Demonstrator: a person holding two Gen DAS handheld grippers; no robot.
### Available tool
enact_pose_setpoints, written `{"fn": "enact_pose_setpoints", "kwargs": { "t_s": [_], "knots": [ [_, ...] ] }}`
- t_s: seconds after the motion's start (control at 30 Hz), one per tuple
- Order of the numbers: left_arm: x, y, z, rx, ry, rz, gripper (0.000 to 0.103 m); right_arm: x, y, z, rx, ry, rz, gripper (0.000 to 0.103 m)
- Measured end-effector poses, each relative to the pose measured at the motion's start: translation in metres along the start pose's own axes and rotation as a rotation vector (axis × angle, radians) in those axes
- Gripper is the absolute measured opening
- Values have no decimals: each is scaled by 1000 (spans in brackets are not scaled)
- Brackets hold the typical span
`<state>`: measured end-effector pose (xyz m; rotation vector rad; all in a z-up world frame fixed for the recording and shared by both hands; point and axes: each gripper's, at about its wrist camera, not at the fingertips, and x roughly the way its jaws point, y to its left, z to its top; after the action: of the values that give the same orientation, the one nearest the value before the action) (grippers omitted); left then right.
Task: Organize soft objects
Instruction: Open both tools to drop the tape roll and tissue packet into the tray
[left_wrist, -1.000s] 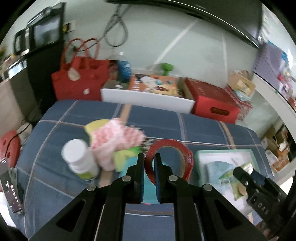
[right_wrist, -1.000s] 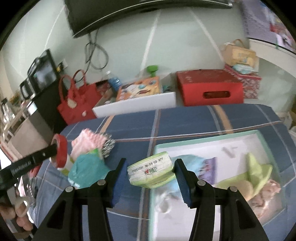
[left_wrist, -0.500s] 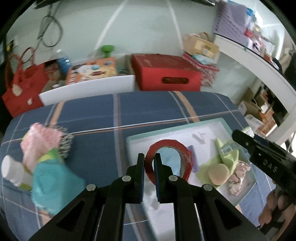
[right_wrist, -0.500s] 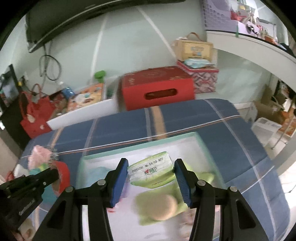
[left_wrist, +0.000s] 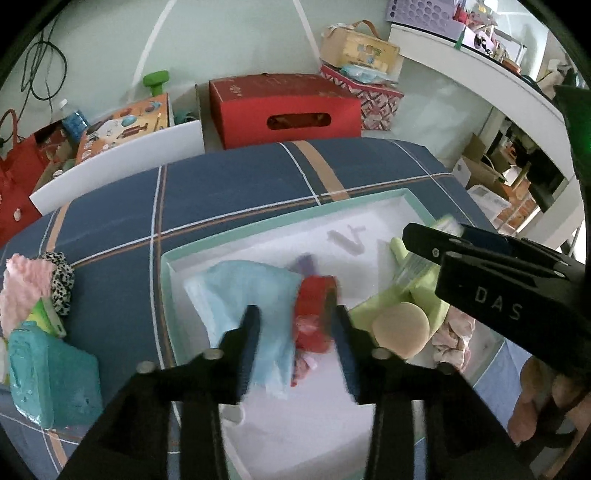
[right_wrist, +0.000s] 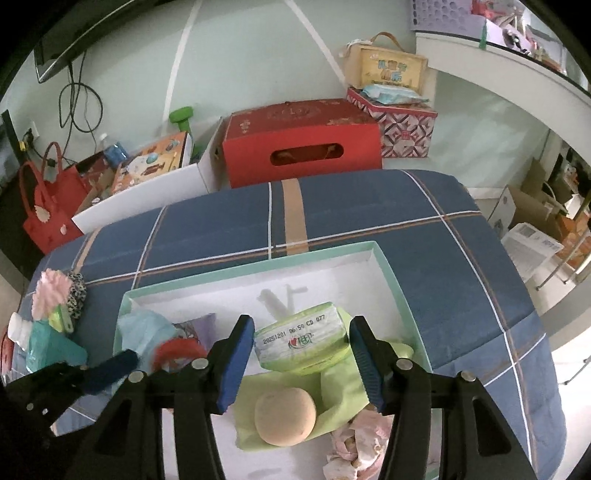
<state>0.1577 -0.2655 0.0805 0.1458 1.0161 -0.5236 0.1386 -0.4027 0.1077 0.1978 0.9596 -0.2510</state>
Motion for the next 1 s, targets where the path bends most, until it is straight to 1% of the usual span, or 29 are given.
{"fn": "enact_pose_setpoints", "kwargs": {
  "t_s": [0.07, 0.17, 0.23, 0.37, 0.43, 0.5, 0.53, 0.57, 0.6, 0.73, 0.77, 0.8, 0.83, 0.9, 1.0],
  "knots": [
    [-5, 2, 0, -1, -3, -3, 46, -1, -1, 1, 8, -3, 0, 62],
    [-9, 8, 1, -15, -6, 16, 52, -4, -1, 0, 11, -3, 6, 62],
    [-13, 14, 2, -28, -12, 25, 54, -7, 0, -1, 7, -5, -3, 62],
    [-23, 26, 3, -63, -32, 46, 67, -15, 2, -4, 5, -8, 1, 62],
    [-27, 31, 3, -71, -44, 63, 69, -16, 4, -6, 1, -4, -5, 65],
    [-28, 38, 2, -82, -47, 79, 71, -16, 7, -9, -9, 4, -10, 66],
    [-28, 40, 2, -88, -47, 84, 74, -15, 9, -11, -16, 9, -13, 66],
    [-28, 43, 2, -95, -47, 91, 84, -15, 11, -13, -22, 13, -18, 66],
    [-29, 46, 1, -102, -48, 99, 90, -14, 13, -15, -30, 19, -26, 67],
    [-33, 57, 0, -127, -62, 106, 91, -13, 16, -20, -35, 37, -26, 67],
    [-34, 59, 0, -132, -63, 102, 92, -13, 17, -21, -35, 41, -27, 67],
    [-34, 60, 0, -135, -63, 99, 93, -13, 18, -22, -39, 44, -30, 72],
    [-35, 61, 0, -136, -62, 97, 93, -13, 18, -23, -44, 46, -36, 87],
    [-37, 62, -1, -131, -69, 96, 93, -14, 20, -24, -57, 42, -48, 103],
    [-41, 64, 0, -130, -82, 96, 93, -18, 21, -24, -64, 43, -53, 103]
  ]
}}
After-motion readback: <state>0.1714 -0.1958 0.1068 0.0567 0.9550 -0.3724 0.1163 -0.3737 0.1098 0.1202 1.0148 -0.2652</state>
